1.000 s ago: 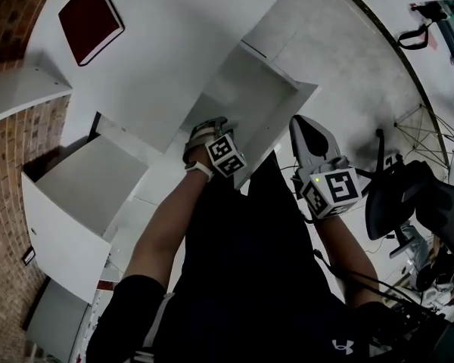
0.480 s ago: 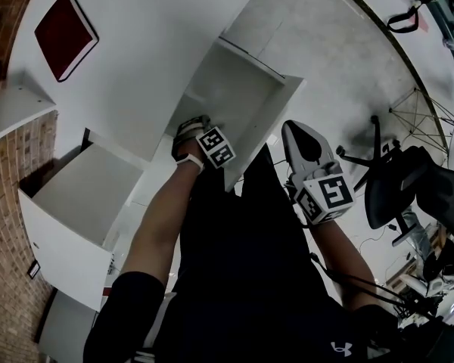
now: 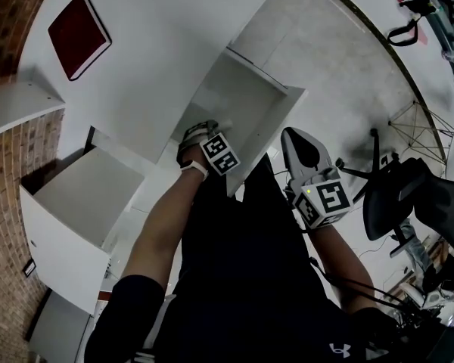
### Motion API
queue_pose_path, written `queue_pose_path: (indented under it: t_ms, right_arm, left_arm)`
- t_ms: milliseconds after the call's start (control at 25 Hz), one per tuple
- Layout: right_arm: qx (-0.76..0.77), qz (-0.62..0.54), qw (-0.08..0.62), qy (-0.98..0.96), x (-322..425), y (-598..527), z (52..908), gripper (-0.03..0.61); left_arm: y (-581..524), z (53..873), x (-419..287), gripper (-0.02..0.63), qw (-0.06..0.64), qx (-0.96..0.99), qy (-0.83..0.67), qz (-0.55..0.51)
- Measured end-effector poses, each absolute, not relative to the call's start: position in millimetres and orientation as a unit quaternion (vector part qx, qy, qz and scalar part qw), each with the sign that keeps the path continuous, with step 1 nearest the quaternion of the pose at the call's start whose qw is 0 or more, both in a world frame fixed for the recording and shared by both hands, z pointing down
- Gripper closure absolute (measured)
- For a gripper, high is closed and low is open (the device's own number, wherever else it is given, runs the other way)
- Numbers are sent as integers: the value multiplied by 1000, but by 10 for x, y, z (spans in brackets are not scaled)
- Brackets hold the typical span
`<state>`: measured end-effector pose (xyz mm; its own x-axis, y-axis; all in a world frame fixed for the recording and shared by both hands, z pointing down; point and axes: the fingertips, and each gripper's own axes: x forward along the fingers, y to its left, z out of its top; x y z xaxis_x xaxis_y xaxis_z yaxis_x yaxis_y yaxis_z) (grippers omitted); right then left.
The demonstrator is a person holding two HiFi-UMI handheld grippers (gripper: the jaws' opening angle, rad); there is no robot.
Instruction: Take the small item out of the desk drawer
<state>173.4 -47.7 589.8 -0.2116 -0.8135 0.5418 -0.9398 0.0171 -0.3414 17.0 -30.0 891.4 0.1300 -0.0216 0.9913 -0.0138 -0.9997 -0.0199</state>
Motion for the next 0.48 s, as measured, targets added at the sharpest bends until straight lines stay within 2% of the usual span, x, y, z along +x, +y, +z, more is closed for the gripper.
queue_pose_path:
  t_ms: [480]
  right_arm:
    - [602, 295, 88, -736, 1573, -641, 5644, 575]
  left_arm:
    - [-484, 8150, 413, 477, -42, -808, 89, -581]
